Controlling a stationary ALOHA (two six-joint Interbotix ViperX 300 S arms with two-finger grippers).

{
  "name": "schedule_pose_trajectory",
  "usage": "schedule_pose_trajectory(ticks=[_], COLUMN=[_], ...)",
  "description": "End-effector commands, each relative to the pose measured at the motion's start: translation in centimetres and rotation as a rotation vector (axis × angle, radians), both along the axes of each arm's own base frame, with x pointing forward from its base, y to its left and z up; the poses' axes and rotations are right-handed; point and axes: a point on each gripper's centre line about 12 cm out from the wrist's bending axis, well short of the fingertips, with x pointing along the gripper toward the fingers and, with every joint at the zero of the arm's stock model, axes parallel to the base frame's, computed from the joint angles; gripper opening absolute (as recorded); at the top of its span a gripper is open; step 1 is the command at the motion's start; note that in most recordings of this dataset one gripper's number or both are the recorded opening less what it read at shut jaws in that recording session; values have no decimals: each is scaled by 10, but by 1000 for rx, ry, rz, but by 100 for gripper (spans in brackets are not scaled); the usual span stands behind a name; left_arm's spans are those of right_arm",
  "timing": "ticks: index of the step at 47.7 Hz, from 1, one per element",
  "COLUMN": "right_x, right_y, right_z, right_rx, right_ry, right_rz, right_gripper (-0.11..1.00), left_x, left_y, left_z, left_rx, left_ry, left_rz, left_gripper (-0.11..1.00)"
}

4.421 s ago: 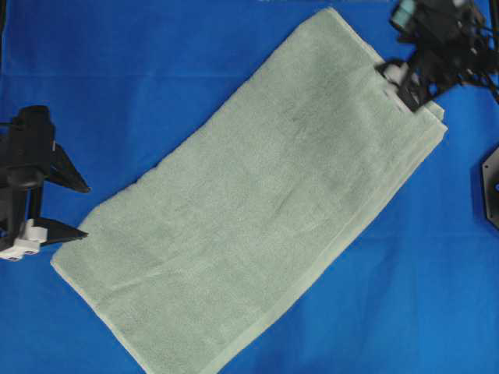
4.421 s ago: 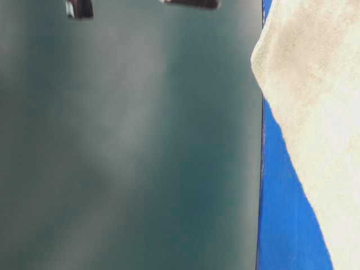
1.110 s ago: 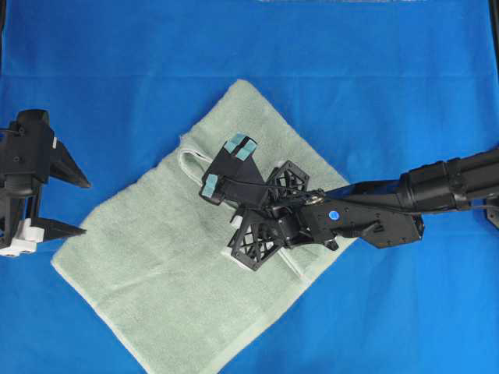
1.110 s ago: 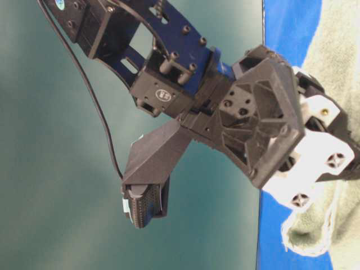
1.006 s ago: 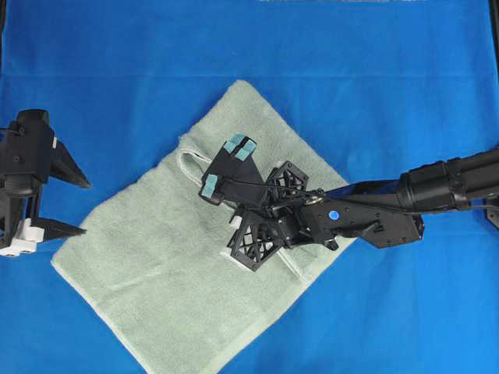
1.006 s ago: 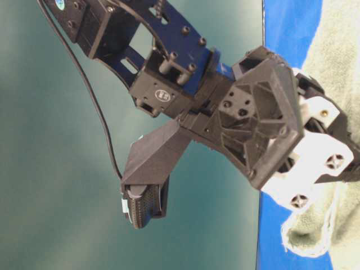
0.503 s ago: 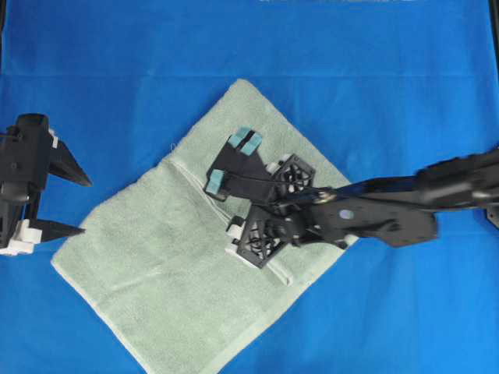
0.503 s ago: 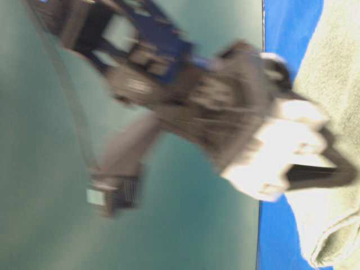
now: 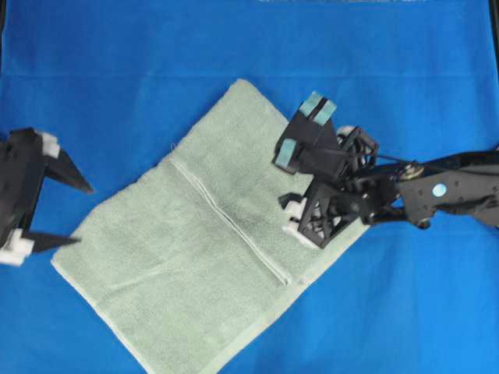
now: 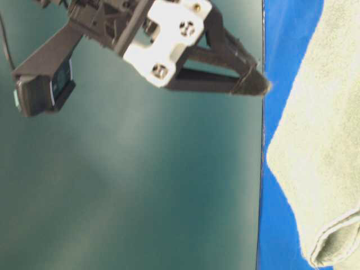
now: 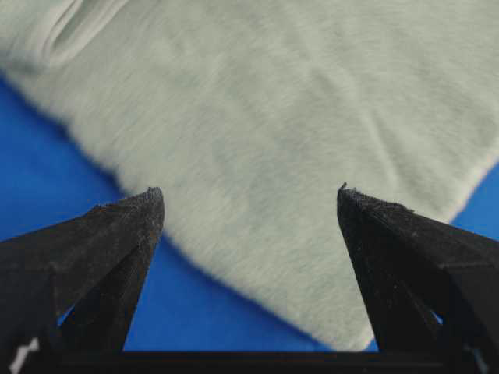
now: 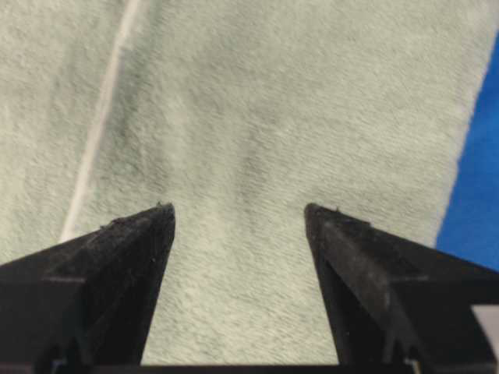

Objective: Fold a bath towel.
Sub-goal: 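Move the left gripper to the towel's lower left end and grasp it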

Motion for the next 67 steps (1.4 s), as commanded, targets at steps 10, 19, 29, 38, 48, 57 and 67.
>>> schedule_pose_trajectory(ticks=[10, 19, 29, 38, 48, 57, 67], right_x=[-1, 0, -1, -3, -7, -11, -15], right_y=[-14, -15, -15, -16, -17, -17, -18], right_z=[17, 17, 15, 12, 7, 0, -6], right_rx=[-26, -31, -32, -33, -36, -37, -41], right_ry=[-69, -70, -65, -56, -38, -22, -3], right_rz=[6, 6, 4, 2, 1, 4, 3], right_gripper=[66, 66, 66, 66, 66, 66, 66], left_x=[5, 16, 35, 55, 74, 81, 90], left_y=[-59, -74, -98, -129, -144, -139, -136], left_z=[35, 26, -19, -59, -95, -126, -127], left_rx=[154, 206, 236, 249, 288, 317, 328], left_ry=[-335, -302, -103, 46, 152, 234, 232], left_rz=[-394, -459, -508, -536, -548, -536, -529], left_gripper=[85, 84, 84, 84, 84, 84, 82])
